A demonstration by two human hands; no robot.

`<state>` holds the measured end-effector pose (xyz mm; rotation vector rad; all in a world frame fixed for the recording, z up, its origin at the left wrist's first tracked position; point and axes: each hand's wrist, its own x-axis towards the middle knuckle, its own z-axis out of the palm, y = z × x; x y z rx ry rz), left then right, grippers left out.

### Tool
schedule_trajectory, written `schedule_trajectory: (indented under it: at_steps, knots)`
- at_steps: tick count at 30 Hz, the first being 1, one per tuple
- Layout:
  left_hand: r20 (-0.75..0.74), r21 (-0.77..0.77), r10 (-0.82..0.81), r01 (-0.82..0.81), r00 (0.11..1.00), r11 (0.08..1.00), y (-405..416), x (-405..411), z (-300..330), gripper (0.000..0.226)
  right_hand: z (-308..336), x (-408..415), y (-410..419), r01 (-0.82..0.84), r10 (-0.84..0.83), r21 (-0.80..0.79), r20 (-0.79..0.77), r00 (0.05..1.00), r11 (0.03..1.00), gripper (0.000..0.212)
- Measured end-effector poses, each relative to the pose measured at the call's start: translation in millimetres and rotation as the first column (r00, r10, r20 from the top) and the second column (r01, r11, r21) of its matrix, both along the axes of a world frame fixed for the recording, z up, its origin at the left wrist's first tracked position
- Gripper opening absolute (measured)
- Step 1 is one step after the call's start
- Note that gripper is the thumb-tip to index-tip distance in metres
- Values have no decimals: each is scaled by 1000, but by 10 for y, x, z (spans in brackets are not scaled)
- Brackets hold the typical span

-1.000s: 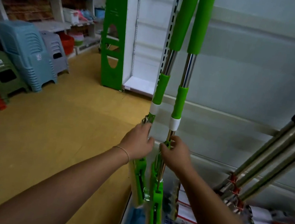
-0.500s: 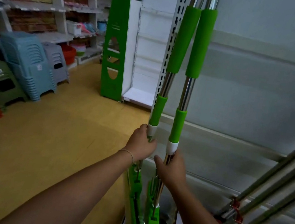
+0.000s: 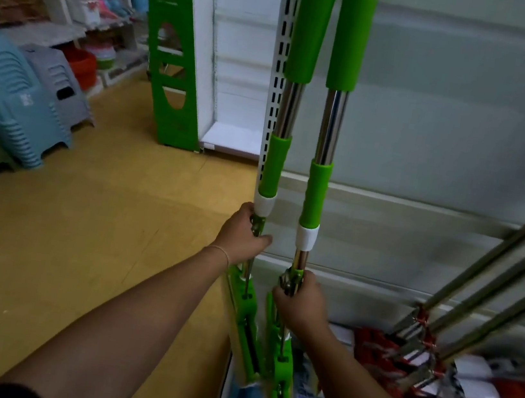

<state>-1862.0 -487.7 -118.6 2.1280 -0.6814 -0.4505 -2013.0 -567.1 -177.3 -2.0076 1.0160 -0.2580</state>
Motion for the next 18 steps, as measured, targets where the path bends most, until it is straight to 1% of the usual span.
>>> schedule_trajectory:
  at_steps: [3,5,8,10,14,18]
  knots:
    - [-17,-3,-24,24,1000,1000,-5,72,-153,56,-50,12,43,40,-40,21,0,999,999,31]
    - [-23,-51,-9,8,1000,999,-15,93,-246,44,-75,42,86,73,-73,36,-7,997,997,32]
    - [-104,-113,49,-61,993,992,-31,89,-344,30,-113,73,130,119,-119,20,-18,993,993,35]
    - [-132,-133,67,-85,989,987,-31,78,-395,30,-134,79,136,137,-137,33,-18,990,990,35]
    - [-171,-146,28,-54,985,988,25,1,-470,37,-169,79,147,164,-163,45,-31,986,985,29]
    - [-146,-194,13,-42,989,980,145,-174,-580,36,-212,64,174,191,-189,26,-41,981,981,30]
